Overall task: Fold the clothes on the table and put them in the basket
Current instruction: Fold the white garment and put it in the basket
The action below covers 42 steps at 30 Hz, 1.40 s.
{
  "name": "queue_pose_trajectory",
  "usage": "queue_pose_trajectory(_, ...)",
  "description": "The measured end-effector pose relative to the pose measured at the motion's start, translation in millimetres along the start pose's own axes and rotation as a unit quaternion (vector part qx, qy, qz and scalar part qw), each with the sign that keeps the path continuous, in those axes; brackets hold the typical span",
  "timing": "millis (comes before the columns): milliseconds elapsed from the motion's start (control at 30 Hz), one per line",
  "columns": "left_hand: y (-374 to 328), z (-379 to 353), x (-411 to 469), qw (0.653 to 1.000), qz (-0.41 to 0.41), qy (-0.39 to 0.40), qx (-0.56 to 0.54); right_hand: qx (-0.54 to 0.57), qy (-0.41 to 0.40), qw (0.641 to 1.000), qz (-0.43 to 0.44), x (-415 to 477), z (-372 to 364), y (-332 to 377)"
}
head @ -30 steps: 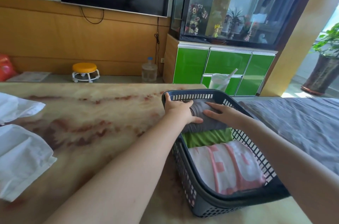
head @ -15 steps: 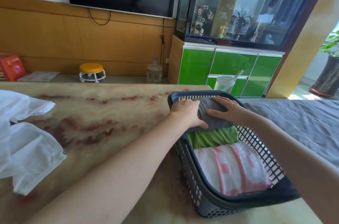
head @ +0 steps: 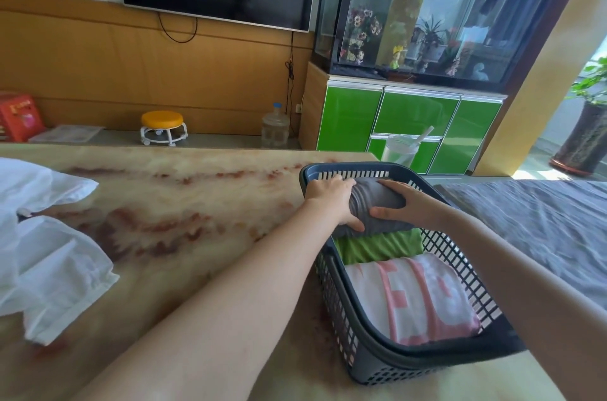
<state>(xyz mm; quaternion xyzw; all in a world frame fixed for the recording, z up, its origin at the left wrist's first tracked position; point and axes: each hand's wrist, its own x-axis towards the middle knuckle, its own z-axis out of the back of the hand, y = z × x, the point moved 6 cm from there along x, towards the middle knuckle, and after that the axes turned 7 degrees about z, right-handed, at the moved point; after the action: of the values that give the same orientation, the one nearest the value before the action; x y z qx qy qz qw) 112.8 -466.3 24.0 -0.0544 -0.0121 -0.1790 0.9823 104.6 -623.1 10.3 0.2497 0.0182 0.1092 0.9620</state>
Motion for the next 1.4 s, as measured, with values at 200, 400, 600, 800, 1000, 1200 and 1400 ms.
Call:
queue_pose_trajectory(200, 10.8, 34.1, -20.6, 0.977, -0.003, -0.085, -0.196, -0.034, -0.055, 0.998, -0.014, -5.5, 19.7, 21.9)
queue_pose_trajectory(400, 75.4, 72.1, -70.4, 0.965, 0.041, -0.094, -0.241, 0.099, -0.077, 0.992, 0.014, -24.2, 23.8, 79.9)
queue_pose_trajectory(600, 203.0, 73.6, -175.8, 0.941, 0.127, -0.049, -0.309, 0.214, -0.067, 0.967, 0.123, -39.2, -17.0, 212.3)
queue_pose_trajectory(800, 347.4, -12.9, -314.5, 0.909, 0.261, -0.005, -0.324, 0.219, 0.1, 0.954, 0.177, -38.3, -163.5, 325.6)
queue_pose_trajectory(1000, 415.2, -55.9, -387.4, 0.899, 0.336, -0.11, -0.258, 0.237, 0.154, 0.957, 0.063, -28.0, -303.4, 387.3)
queue_pose_trajectory(1200, 463.8, -63.9, -397.0, 0.901, 0.405, -0.084, -0.131, 0.006, 0.105, 0.987, 0.118, 1.9, -357.4, 408.0)
queue_pose_trajectory(1400, 475.5, -76.5, -391.5, 0.908, 0.346, -0.181, -0.151, -0.11, -0.005, 0.989, 0.099, 15.4, -343.2, 388.6)
